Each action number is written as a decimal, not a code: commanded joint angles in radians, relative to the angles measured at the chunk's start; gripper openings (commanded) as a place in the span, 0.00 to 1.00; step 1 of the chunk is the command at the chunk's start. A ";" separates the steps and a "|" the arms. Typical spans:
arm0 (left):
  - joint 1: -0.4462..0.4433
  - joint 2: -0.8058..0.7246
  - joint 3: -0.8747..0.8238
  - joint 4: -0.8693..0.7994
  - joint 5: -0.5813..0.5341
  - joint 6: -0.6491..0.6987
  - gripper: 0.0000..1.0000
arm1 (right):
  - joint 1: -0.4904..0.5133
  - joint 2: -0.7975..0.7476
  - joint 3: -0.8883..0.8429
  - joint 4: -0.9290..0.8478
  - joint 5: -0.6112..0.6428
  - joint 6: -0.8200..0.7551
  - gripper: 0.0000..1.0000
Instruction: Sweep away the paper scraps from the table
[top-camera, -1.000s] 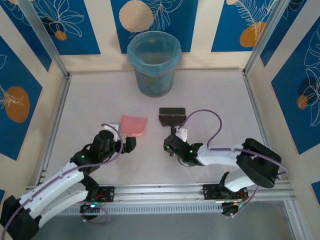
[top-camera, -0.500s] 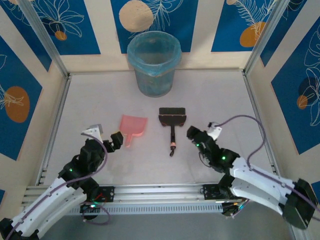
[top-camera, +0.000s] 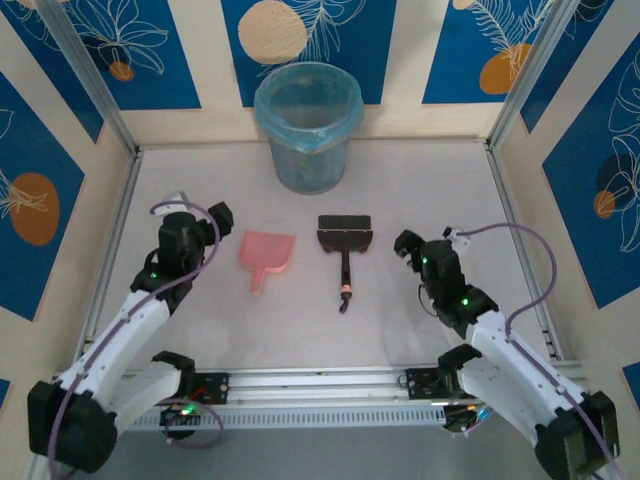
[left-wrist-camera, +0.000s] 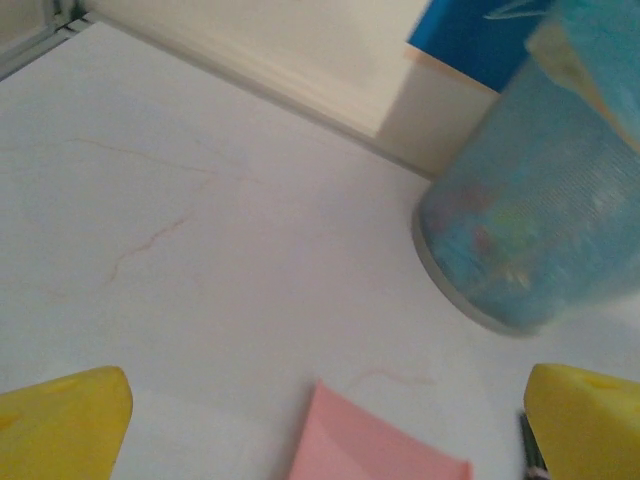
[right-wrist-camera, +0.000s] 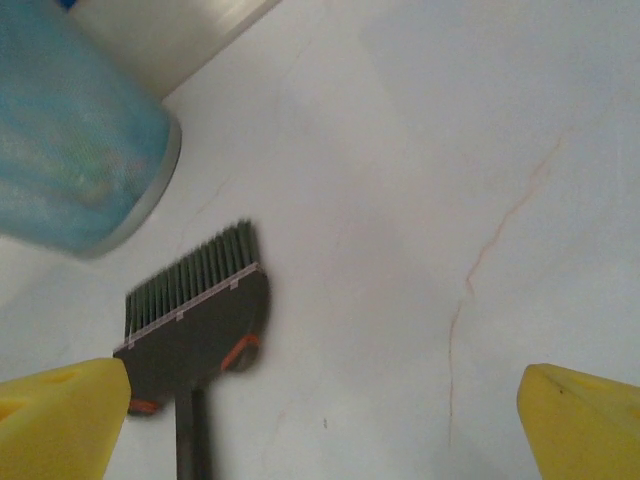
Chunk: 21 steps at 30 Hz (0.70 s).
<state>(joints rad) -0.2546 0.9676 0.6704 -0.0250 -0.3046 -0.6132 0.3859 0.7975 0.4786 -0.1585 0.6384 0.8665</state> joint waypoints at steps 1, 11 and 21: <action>0.120 0.074 -0.022 0.228 0.117 -0.020 1.00 | -0.150 0.091 0.047 0.160 -0.203 -0.127 0.99; 0.359 0.257 -0.310 0.888 0.082 0.187 1.00 | -0.285 0.558 0.259 0.124 0.006 -0.164 0.97; 0.360 0.286 -0.369 0.864 0.005 0.354 1.00 | -0.350 0.458 0.007 0.634 -0.053 -0.513 0.99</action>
<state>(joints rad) 0.1009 1.2598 0.3187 0.7811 -0.2737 -0.3264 0.0212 1.2819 0.5171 0.2646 0.5503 0.5198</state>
